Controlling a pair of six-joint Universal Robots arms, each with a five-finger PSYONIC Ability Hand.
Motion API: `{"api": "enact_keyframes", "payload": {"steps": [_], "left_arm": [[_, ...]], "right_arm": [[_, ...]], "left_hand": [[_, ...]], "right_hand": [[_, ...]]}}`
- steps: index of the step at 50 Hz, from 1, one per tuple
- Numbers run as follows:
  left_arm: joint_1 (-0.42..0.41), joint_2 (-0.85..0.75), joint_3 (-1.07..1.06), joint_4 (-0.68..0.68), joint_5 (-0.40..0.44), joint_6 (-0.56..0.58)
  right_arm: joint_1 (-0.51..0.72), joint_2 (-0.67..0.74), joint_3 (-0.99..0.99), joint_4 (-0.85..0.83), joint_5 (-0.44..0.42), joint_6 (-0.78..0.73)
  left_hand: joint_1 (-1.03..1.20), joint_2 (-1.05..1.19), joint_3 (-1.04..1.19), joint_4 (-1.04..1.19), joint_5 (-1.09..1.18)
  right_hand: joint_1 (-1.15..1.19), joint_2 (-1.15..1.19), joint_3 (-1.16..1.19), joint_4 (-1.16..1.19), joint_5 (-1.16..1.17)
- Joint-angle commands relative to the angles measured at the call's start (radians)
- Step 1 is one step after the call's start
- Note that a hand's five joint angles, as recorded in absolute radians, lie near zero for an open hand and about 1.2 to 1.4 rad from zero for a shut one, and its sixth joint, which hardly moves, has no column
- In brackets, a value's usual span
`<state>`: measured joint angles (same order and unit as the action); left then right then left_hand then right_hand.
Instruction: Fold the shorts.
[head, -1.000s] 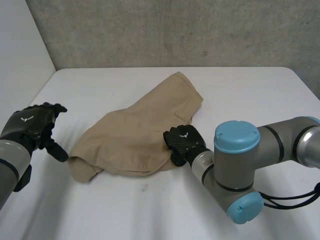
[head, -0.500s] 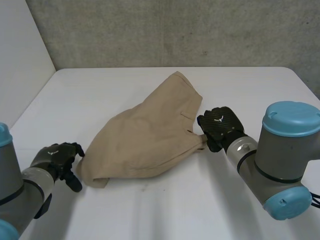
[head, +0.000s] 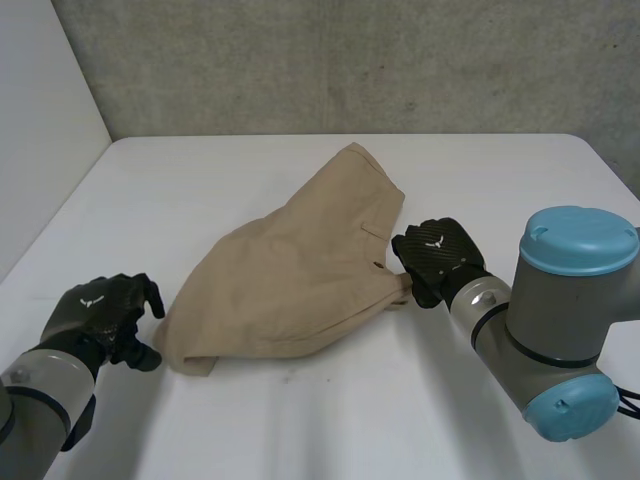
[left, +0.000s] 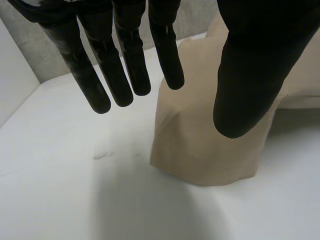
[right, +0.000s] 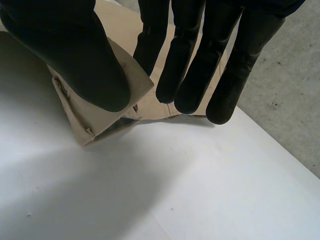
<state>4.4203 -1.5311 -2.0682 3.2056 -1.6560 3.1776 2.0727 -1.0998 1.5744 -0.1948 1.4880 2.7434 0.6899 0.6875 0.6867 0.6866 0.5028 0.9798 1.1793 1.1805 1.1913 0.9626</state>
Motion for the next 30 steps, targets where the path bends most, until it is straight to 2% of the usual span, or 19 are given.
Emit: {"api": "enact_keyframes", "payload": {"steps": [1,14,22,30], "left_arm": [[-0.025,-0.124,0.026,-0.006,0.015,-0.12],[-0.048,-0.277,0.135,0.008,0.005,-0.153],[-0.076,-0.363,0.215,0.008,-0.001,-0.211],[-0.078,-0.417,0.289,0.008,-0.041,-0.22]], "right_arm": [[0.006,-0.006,0.009,0.001,0.0,0.004],[0.009,-0.008,0.018,0.005,-0.002,0.004],[0.01,-0.006,0.027,0.001,-0.002,0.004],[0.01,-0.002,0.027,0.0,-0.002,0.004]], "left_hand": [[0.108,0.11,0.111,0.111,0.12],[0.09,0.093,0.093,0.093,0.103],[0.081,0.084,0.085,0.085,0.094],[0.117,0.119,0.12,0.12,0.129]], "right_hand": [[0.416,0.217,0.216,0.205,0.259],[0.416,0.217,0.216,0.205,0.259],[0.416,0.217,0.216,0.205,0.259],[0.416,0.217,0.216,0.205,0.259]]}}
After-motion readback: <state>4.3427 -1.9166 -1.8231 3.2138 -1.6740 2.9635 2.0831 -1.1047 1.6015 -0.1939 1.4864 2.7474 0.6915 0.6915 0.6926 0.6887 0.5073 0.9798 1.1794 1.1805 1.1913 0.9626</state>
